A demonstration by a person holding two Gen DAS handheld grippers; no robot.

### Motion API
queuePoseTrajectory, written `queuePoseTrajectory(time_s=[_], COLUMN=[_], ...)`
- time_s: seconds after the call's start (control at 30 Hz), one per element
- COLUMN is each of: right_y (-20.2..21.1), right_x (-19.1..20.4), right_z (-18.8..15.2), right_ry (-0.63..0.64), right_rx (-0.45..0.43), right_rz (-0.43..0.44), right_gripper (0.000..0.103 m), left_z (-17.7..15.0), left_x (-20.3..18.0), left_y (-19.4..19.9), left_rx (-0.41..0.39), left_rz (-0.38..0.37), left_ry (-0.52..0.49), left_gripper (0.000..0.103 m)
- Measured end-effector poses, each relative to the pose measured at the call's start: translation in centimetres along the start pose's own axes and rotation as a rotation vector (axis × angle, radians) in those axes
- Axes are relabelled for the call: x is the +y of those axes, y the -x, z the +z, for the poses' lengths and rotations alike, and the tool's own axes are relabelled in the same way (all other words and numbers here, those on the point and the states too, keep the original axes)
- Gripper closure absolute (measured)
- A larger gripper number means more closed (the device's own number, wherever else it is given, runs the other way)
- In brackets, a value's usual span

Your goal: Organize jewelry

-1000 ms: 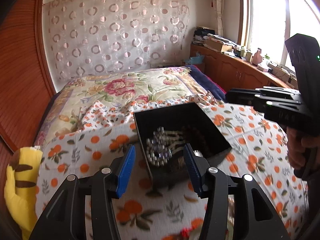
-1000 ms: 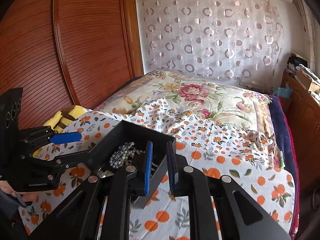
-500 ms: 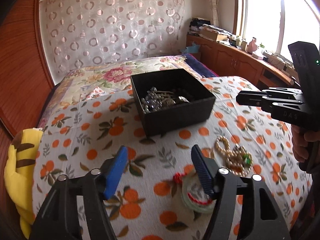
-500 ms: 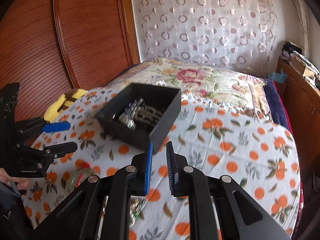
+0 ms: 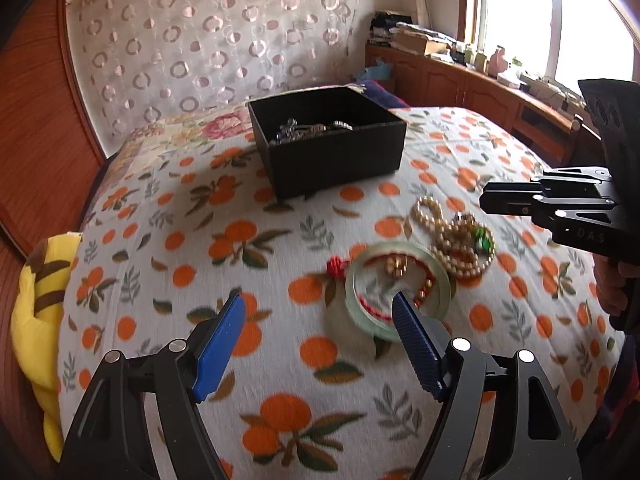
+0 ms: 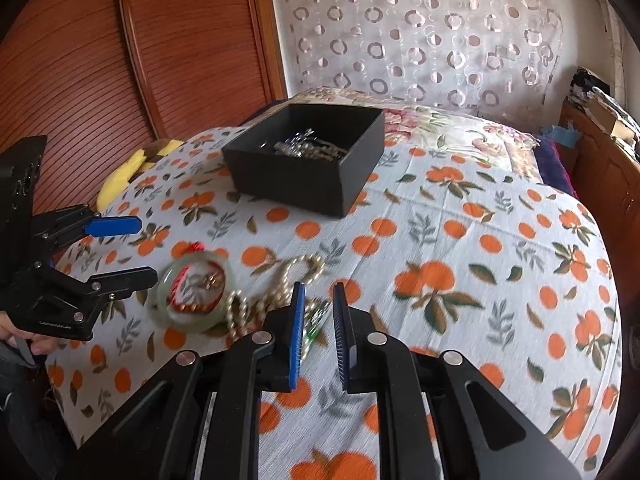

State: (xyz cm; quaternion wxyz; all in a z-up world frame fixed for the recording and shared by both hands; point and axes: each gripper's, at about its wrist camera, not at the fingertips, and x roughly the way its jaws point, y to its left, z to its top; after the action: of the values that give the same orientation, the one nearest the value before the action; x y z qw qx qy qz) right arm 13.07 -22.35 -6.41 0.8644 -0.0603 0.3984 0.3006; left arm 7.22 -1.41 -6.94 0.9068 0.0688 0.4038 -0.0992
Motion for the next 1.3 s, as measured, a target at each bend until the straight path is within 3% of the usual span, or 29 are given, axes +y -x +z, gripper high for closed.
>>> queuePoseTrajectory(time_s=[0.1,0.67,0.73,1.0,1.3], right_y=[0.1,-0.8,-0.5,3.5,6.0], right_x=[0.4,-0.2,0.0,-0.3,-1.1], right_z=[-0.6,-1.7,-1.6,-0.9,-0.8], right_ry=[0.006,-0.038,-0.029,-0.021,-0.026], right_rx=[0.005,0.061,0.043,-0.083,-0.131], right_rz=[0.006,0.065,0.05,-0.009,-0.032], right_gripper=[0.078,0.078,0.098,0.098,0.098], left_z=[-0.6,-2.3,-2.2,-1.3,0.0], left_x=[-0.2,-1.4,-1.5,-2.0,-2.9], left_y=[0.3,1.2,1.0,-0.5,-2.1], left_rx=[0.009,0.016,0.021,0.046,0.07], left_rz=[0.0,-0.028,-0.032,-0.081,-0.113], left_ry=[0.002,0.008,0.009,0.026,0.027], left_gripper=[0.03,0.03,0.03,0.03,0.03])
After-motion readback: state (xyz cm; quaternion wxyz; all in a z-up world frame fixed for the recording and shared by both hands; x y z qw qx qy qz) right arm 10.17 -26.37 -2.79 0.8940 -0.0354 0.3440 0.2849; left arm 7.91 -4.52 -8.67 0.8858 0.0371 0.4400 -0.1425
